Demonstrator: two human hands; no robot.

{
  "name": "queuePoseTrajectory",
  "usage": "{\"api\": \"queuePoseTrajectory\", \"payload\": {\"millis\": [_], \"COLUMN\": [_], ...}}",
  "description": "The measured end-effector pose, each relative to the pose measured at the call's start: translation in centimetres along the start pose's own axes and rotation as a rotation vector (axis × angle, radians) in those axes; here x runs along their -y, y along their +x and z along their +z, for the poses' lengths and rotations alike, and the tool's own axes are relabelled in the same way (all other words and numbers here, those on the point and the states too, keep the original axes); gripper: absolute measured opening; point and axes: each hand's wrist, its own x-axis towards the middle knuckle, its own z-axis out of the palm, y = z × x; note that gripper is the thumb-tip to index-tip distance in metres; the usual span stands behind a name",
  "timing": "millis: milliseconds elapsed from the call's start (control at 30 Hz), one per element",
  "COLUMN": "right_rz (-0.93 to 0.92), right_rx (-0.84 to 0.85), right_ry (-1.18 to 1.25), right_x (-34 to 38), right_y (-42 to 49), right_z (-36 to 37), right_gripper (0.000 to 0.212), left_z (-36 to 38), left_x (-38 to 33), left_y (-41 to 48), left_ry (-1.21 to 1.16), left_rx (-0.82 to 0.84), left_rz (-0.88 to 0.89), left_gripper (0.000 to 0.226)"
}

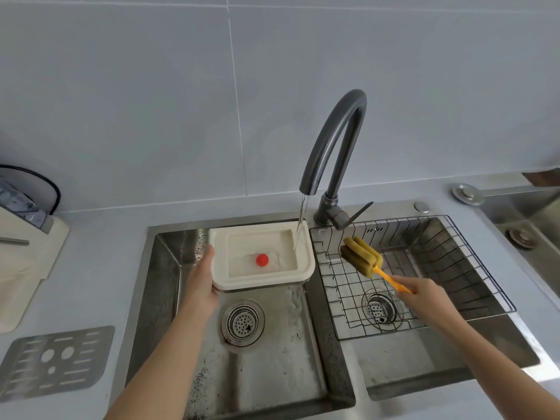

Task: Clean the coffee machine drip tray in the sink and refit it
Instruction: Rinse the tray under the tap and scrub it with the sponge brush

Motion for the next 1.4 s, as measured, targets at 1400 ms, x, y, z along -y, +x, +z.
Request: {"api": "queuePoseTrajectory", "payload": {"millis": [1400], "right_rz": [0.017], "right_rx": [0.177], "right_ry": [0.755], "right_x": [9.8], "right_y": [9.1], "right_z": [1.9], "right_gripper": [0.099], "left_z": [1.9], "left_x": [0.1], "left_y": [-1.2], "left_ry": [-0.006], "left_rx": [-0.098], "left_rz": [-0.089], "left_gripper": [0.027]}}
